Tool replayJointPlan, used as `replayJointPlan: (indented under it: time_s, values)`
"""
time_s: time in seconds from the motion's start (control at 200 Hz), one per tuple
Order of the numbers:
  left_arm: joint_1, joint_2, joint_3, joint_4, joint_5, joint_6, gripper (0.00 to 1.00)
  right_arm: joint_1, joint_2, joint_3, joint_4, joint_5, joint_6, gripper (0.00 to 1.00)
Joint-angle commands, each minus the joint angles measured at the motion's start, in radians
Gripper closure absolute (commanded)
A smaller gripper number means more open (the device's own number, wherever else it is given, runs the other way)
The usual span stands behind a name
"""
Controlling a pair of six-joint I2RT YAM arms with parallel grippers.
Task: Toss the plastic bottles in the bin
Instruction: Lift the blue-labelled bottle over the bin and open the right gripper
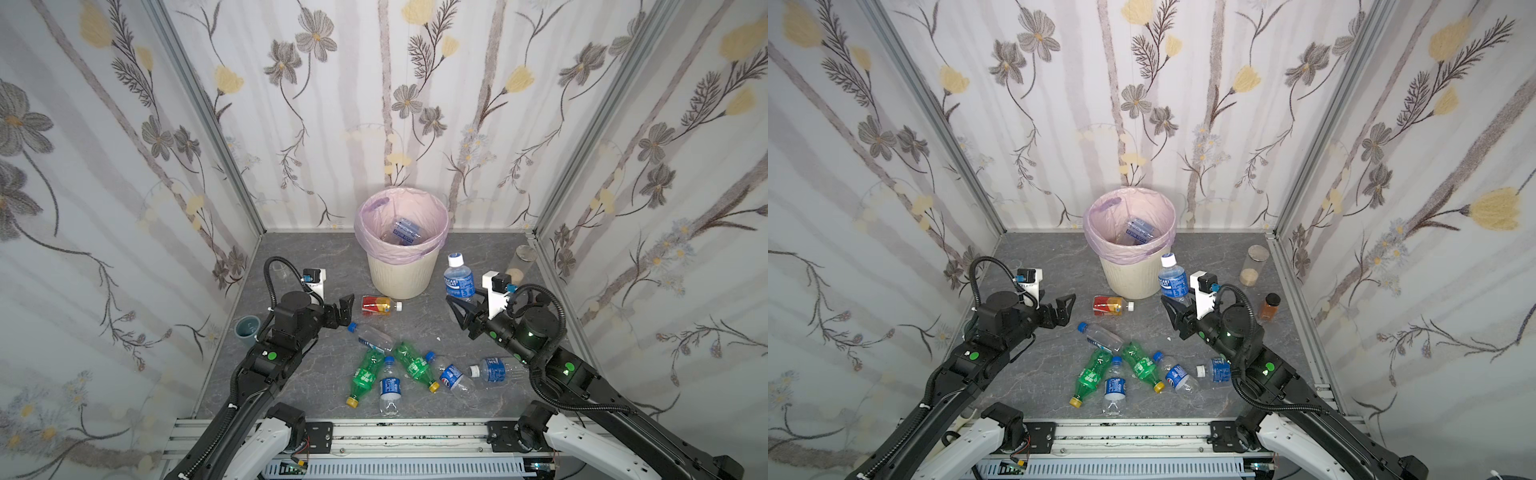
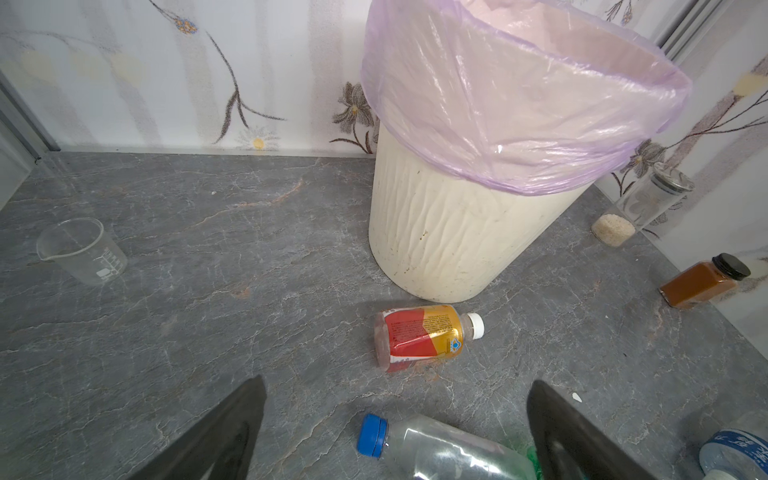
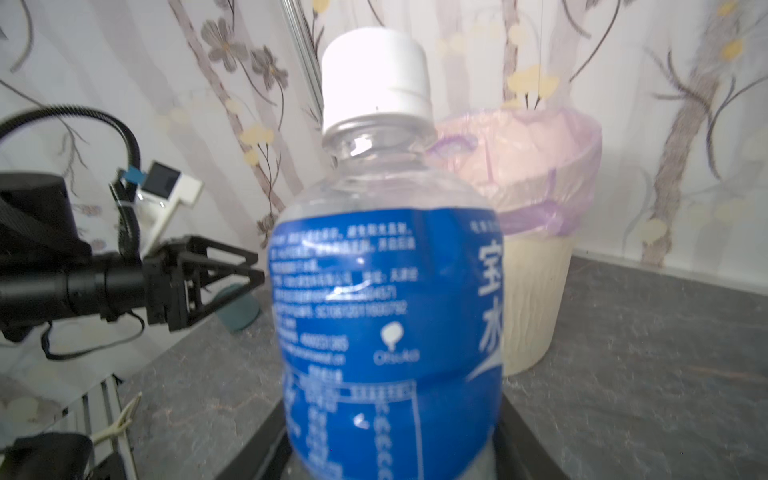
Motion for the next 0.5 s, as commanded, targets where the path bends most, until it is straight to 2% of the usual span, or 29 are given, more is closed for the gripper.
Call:
replayJointPlan:
  time_s: [0.0,0.105,0.14,0.22,0.255,0.29,0.38,0.5]
  values:
    - [0.001,0.004,0.015,-0.007,0.031,0.019,0.00,-0.019,0.140,0.170,0.083,0.020,-0.062,0.67]
    - [0.001,0.013,0.026,-0.026,0.027,0.045,0.00,-0.074,0.433,0.515,-0.024,-0.078,-0.075,0.68]
    - [0.001,0.017,0.029,-0.034,0.018,0.065,0.00,-0.098,0.552,0.662,-0.092,-0.112,-0.061,0.65]
    - [-0.001,0.021,0.037,-0.054,-0.014,0.113,0.00,-0.136,0.837,1.020,-0.315,-0.119,-0.027,0.41]
    - [0.001,0.023,0.044,-0.063,-0.024,0.129,0.00,-0.143,0.927,1.153,-0.412,-0.104,-0.014,0.28]
    - [0.001,0.022,0.050,-0.072,-0.030,0.142,0.00,-0.146,0.989,1.238,-0.474,-0.091,-0.009,0.21]
    - [0.000,0.021,0.069,-0.099,-0.037,0.168,0.00,-0.144,1.001,1.223,-0.481,-0.074,-0.004,0.15]
    - [0.001,0.036,0.081,-0.121,-0.008,0.213,0.00,-0.146,0.860,0.974,-0.310,-0.068,0.007,0.10]
